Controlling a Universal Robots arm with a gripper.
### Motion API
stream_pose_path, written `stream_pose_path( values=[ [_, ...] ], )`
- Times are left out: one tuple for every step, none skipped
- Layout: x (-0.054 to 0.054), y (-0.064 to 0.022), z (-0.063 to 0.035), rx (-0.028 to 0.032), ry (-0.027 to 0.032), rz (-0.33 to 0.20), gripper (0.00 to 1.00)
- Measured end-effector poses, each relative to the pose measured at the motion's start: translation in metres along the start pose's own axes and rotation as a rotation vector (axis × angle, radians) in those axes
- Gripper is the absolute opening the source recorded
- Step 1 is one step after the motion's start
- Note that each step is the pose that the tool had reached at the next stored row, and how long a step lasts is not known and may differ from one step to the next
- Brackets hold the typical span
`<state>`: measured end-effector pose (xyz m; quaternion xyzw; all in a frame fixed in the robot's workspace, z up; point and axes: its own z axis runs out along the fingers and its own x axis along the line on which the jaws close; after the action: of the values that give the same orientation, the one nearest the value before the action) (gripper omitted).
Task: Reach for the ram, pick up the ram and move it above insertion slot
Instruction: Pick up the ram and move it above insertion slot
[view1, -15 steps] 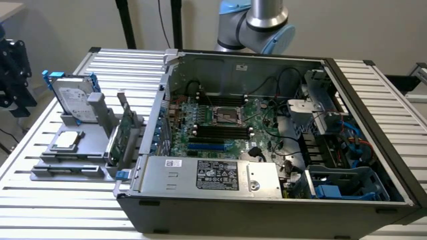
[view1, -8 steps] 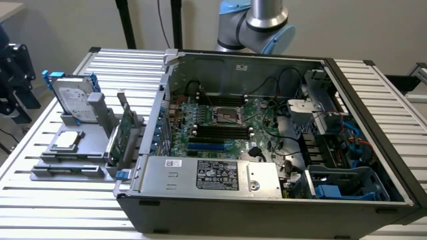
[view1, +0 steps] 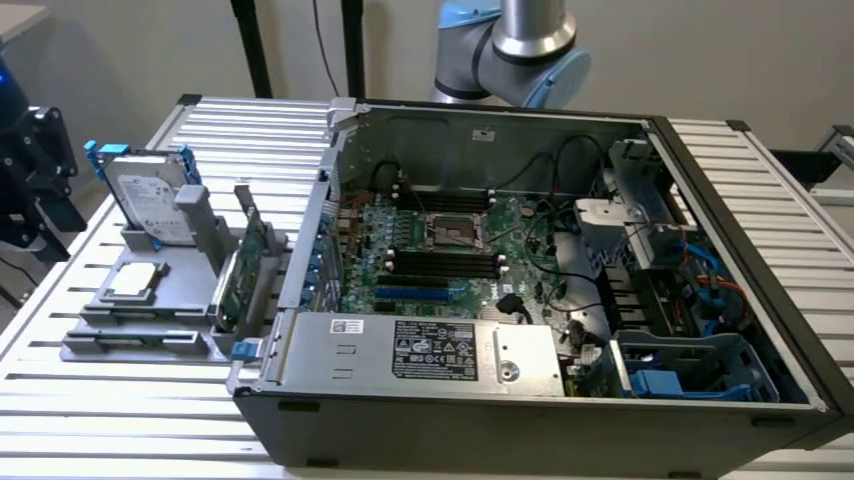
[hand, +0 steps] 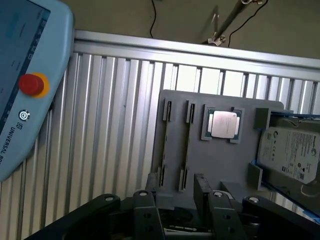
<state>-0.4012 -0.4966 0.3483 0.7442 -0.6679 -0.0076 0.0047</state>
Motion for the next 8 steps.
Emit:
stream_pose_path(
  values=[
    [0.001, 0.0, 0.0019, 0.0, -0.0001, 0.0, 0.42],
    [0.001, 0.0001, 0.0037, 0.0, -0.0001, 0.0, 0.42],
    [0.002, 0.0001, 0.0055, 0.0, -0.0001, 0.0, 0.42],
    [0.003, 0.0001, 0.0073, 0.0, -0.0001, 0.0, 0.42],
    [0.003, 0.0002, 0.0091, 0.0, -0.0001, 0.0, 0.42],
    [0.004, 0.0002, 0.0109, 0.0, -0.0001, 0.0, 0.42],
    [0.005, 0.0003, 0.0127, 0.0, -0.0001, 0.0, 0.42],
    [0.006, 0.0003, 0.0145, 0.0, -0.0001, 0.0, 0.42]
  ],
)
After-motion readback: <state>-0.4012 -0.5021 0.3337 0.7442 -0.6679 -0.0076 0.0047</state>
